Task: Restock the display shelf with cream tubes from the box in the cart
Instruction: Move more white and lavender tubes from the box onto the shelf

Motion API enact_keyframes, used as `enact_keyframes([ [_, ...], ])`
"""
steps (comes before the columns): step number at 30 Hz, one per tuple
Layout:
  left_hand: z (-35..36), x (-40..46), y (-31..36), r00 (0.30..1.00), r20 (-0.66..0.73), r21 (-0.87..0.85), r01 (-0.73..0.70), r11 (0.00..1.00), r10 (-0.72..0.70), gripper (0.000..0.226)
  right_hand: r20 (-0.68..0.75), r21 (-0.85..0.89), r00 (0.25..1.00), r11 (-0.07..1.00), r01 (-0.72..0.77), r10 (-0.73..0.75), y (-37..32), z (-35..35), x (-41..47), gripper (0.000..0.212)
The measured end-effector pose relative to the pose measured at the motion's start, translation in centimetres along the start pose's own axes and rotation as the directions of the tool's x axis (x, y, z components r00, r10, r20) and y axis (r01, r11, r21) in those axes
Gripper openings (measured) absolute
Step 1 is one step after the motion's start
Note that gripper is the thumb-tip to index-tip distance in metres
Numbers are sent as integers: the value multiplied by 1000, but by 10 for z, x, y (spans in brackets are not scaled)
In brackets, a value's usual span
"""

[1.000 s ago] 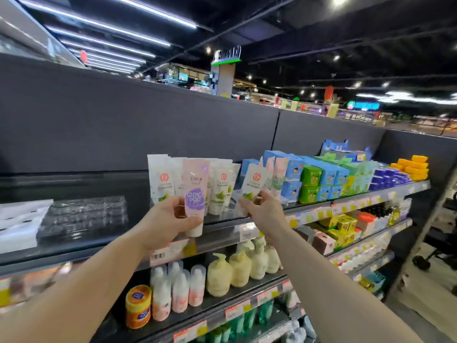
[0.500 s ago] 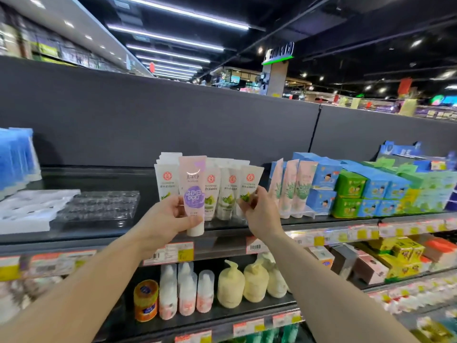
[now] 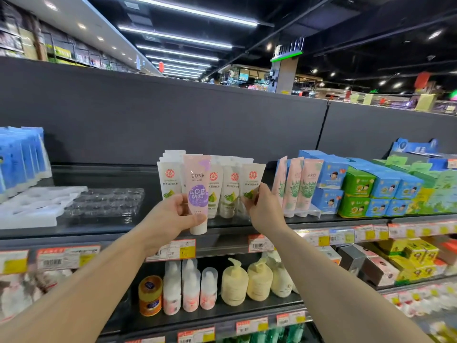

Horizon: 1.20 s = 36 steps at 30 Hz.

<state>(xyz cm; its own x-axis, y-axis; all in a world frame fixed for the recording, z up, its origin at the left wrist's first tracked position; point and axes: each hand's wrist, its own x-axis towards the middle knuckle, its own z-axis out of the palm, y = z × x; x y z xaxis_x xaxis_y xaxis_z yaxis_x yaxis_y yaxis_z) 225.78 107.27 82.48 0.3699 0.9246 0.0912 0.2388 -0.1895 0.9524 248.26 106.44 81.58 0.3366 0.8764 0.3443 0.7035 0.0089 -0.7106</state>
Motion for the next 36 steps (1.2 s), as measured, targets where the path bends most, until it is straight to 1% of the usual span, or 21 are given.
enact_keyframes([
  [6, 4, 2, 0, 1000, -9, 5, -19, 1000, 19, 34, 86, -17, 993, 997, -73, 75, -6, -2, -1, 32],
  [11, 6, 4, -2, 999, -13, 27, -35, 999, 36, 39, 121, -107, 987, 990, -89, 102, -11, -4, 1, 31],
  [16, 6, 3, -3, 999, -15, 11, -35, 999, 36, 36, 141, -186, 976, 972, -142, 169, -8, 0, 6, 28],
  [19, 5, 3, -4, 1000, -13, 8, -28, 1000, 28, 36, 154, -158, 968, 972, -173, 197, -6, 3, 10, 22],
  [20, 5, 2, -2, 1000, -14, 11, -27, 1000, 27, 36, 153, -162, 969, 972, -169, 194, -5, 4, 10, 24],
  [26, -3, -3, 3, 997, -30, 39, -70, 997, 71, 30, 107, -39, 971, 977, -212, 215, -9, -1, -1, 35],
  [27, -5, -3, 4, 997, -37, 32, -71, 997, 73, 30, 105, -22, 973, 979, -203, 204, -12, -5, -6, 36],
  [29, -8, -4, 4, 996, -50, 25, -73, 997, 75, 31, 61, 14, 990, 991, -132, 131, -20, -12, -22, 38],
  [32, -13, -4, 3, 995, -44, 21, -91, 996, 92, 33, -73, 44, 996, 997, 61, -57, -44, -14, -50, 45],
  [33, -16, -5, 2, 995, -39, 18, -94, 995, 95, 34, -71, 46, 991, 992, 119, -115, -56, -11, -57, 45],
  [34, -19, -5, 1, 995, -34, 12, -94, 996, 94, 35, -34, 56, 987, 986, 159, -157, -67, -5, -62, 44],
  [36, -27, -8, -2, 995, -17, -12, -96, 995, 96, 38, 80, 88, 978, 979, 184, -191, -87, 11, -66, 46],
])
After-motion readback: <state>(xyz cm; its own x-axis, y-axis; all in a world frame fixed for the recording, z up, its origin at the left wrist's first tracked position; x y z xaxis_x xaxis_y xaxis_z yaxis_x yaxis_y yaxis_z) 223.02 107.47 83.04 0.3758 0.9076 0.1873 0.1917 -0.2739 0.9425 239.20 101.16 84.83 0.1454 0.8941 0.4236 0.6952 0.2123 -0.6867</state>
